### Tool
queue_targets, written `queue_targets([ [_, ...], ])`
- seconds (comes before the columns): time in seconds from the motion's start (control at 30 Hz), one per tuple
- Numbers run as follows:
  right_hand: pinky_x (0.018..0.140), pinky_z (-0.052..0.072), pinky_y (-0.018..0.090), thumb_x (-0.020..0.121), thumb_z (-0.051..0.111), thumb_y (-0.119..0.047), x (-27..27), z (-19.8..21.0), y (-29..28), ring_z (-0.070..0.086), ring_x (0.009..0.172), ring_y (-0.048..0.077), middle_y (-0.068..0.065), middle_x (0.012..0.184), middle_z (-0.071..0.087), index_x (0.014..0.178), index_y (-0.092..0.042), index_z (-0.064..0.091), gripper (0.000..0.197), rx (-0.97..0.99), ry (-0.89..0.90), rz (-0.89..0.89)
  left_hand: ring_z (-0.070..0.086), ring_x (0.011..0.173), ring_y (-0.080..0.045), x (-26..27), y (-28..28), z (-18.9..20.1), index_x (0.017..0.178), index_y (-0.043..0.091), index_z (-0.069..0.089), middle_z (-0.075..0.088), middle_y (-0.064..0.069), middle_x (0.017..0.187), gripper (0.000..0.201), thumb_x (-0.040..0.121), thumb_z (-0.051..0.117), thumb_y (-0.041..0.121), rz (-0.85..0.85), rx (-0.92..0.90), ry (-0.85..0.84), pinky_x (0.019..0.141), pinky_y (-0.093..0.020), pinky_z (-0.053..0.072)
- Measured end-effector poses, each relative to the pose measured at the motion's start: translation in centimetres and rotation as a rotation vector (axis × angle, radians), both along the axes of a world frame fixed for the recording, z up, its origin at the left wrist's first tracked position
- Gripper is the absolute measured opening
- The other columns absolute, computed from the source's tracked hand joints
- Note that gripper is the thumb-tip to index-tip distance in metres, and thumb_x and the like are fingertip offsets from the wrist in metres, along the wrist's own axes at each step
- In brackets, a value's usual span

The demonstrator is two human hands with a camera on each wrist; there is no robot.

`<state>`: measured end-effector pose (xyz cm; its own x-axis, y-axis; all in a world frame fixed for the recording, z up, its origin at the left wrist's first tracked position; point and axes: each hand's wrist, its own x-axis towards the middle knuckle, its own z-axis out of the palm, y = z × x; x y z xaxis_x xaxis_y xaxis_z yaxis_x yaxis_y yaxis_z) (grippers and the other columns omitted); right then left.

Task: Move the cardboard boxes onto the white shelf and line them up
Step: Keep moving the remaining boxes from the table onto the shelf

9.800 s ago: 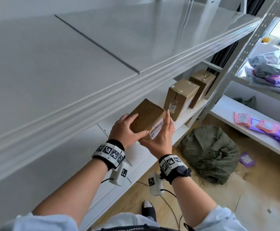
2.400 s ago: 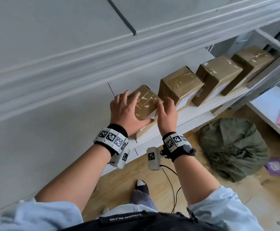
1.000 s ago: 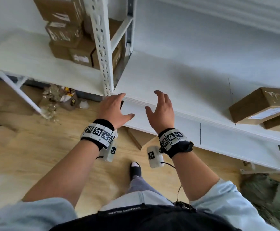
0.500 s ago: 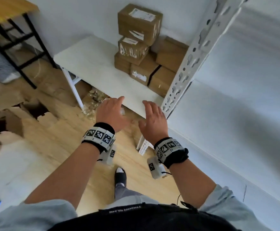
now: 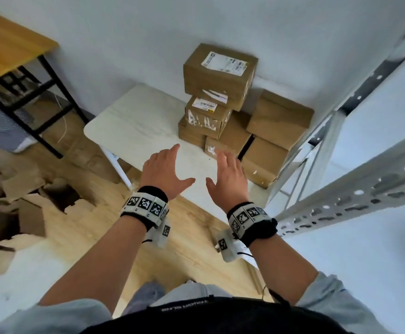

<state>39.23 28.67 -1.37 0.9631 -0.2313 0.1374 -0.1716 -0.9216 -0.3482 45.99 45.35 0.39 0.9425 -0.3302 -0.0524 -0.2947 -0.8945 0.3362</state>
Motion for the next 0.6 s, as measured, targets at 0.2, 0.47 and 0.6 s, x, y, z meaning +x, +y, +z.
queue_targets([
  [0.2,0.104,0.045,0.043,0.080,0.074,-0.029,7.3,0.9,-1.4,0.047,0.124,0.025,0.004,0.141,0.042,0.144,-0.020,0.031,0.077,-0.031,-0.041,-0.127,0.039,0.137,-0.030,8.4,-1.7,0.7,0.155,0.023,0.018,0.041,-0.009,0.150,0.105,0.075,0.075,0.058,-0.025,-0.142,0.037,0.109,-0.043,0.035],
  [0.47,0.111,0.039,0.045,0.080,0.072,-0.024,17.4,3.9,-2.9,0.042,0.133,0.030,0.011,0.150,0.035,0.147,-0.020,0.028,0.080,-0.026,-0.082,-0.393,0.038,0.139,-0.030,21.9,-4.3,3.3,0.157,0.020,0.009,0.034,-0.011,0.154,0.118,0.070,0.083,0.051,-0.186,-0.292,0.054,0.111,-0.047,0.037],
  [0.6,0.100,0.047,0.044,0.079,0.074,-0.030,20.8,5.8,-3.5,0.049,0.117,0.028,0.012,0.131,0.044,0.146,-0.016,0.030,0.081,-0.081,-0.156,-0.507,0.042,0.135,-0.030,27.4,-6.1,4.8,0.156,0.024,0.006,0.035,-0.011,0.151,0.121,0.068,0.082,0.055,-0.268,-0.346,0.033,0.109,-0.050,0.042],
])
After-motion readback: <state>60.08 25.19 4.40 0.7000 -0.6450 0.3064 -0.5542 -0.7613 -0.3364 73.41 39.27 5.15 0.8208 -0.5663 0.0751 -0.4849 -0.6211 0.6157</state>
